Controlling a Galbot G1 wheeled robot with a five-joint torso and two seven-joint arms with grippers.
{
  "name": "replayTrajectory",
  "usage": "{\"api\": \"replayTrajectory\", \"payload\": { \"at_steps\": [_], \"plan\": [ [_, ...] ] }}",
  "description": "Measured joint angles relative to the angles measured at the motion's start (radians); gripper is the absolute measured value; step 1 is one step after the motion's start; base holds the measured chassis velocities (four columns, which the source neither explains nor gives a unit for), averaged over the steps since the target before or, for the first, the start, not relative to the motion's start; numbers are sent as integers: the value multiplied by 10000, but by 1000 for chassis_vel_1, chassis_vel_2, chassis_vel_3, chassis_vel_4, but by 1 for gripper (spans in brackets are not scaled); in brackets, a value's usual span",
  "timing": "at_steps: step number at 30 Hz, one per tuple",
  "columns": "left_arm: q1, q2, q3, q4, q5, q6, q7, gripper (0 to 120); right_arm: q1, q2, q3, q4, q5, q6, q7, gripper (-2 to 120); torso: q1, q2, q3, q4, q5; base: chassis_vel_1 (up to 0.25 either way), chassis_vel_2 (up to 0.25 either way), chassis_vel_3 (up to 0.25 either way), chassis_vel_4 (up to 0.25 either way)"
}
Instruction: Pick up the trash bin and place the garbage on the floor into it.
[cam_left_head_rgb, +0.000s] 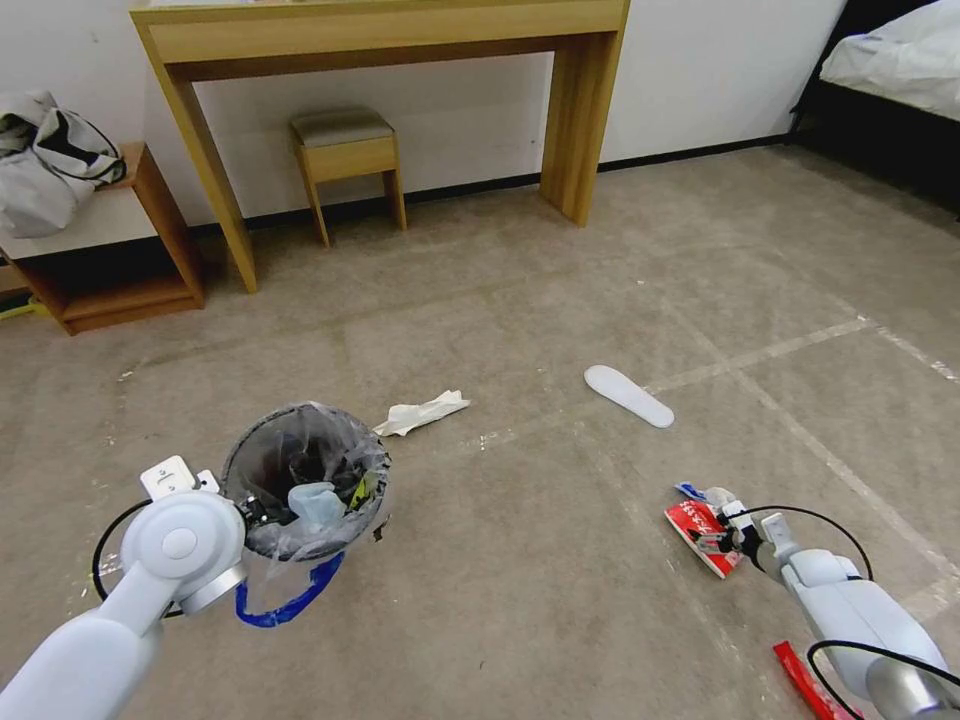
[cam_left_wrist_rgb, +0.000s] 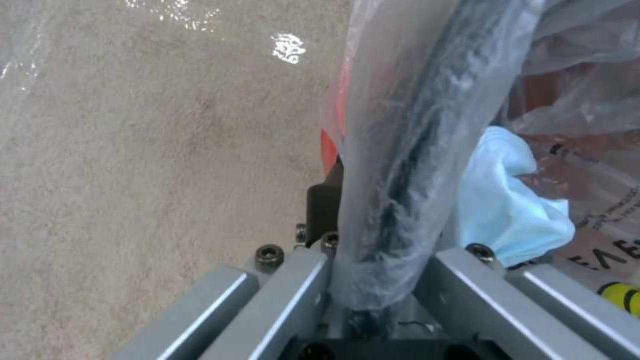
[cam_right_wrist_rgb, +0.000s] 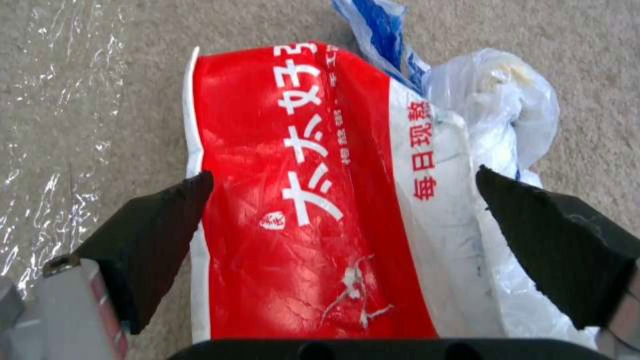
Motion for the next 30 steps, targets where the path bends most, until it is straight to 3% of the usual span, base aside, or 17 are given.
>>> {"api": "replayTrajectory", "payload": {
  "at_steps": [16,20,23,30],
  "plan": [
    [-122,7,110,79,26,7,-19,0,-158,105,36,-51,1,-15,-11,100,0,0,0,-1,0,0,0,0,0],
    [-148,-3,137,122,42,21,-18,0,-175,191,30,-127,2,-16,-13,90,0,0,0,-1,0,0,0,0,0],
    [-213,-55,240,175,103,30,-7,0,-175,339,29,-145,39,37,-14,73,0,0,0,-1,0,0,0,0,0],
    [-334,-120,371,289,150,30,-1,0,-167,410,23,-72,90,166,-130,51,0,0,1,-1,0,0,0,0,0]
  ]
}}
